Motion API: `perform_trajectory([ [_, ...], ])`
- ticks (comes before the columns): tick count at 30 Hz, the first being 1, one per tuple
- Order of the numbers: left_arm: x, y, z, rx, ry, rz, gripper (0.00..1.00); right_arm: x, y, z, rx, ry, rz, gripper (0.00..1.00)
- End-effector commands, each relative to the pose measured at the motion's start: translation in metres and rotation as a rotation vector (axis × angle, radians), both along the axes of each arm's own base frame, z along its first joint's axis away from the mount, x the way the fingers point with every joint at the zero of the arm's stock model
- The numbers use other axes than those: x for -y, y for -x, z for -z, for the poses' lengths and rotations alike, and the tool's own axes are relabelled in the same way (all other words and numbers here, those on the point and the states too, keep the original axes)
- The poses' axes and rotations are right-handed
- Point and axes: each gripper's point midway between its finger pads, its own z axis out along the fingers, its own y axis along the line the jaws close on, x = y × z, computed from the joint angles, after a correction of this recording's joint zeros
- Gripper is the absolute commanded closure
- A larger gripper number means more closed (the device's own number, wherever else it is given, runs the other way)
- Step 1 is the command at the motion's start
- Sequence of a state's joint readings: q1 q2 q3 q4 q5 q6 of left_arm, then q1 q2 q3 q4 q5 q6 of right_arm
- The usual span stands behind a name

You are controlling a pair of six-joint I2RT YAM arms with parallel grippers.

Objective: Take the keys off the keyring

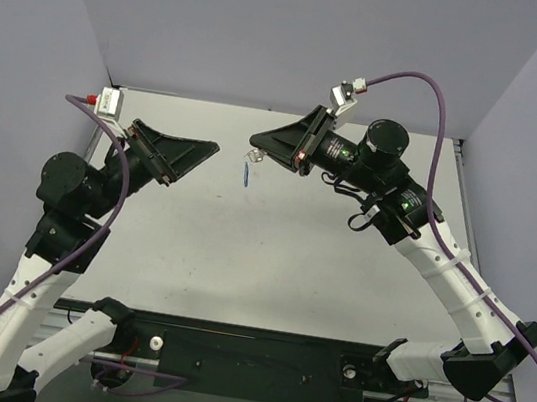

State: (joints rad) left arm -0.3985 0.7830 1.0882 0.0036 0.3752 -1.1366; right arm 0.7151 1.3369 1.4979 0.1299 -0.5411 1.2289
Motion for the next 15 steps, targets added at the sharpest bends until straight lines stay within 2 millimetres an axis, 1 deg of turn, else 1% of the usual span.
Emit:
perform_trajectory([
  [1,0.003,0.008,-0.024,0.086,0.050,0.044,0.55,0.007,0.006,-0.027,0.066,-0.057,0.026,1.00],
  [7,0.019,0.006,-0.021,0.084,0.054,0.140,0.56,0.005,0.007,-0.028,0.070,-0.058,0.023,1.00],
  [15,0.028,-0.001,-0.014,0.066,0.034,0.172,0.57,0.002,0.007,-0.034,0.088,-0.065,0.015,1.00],
])
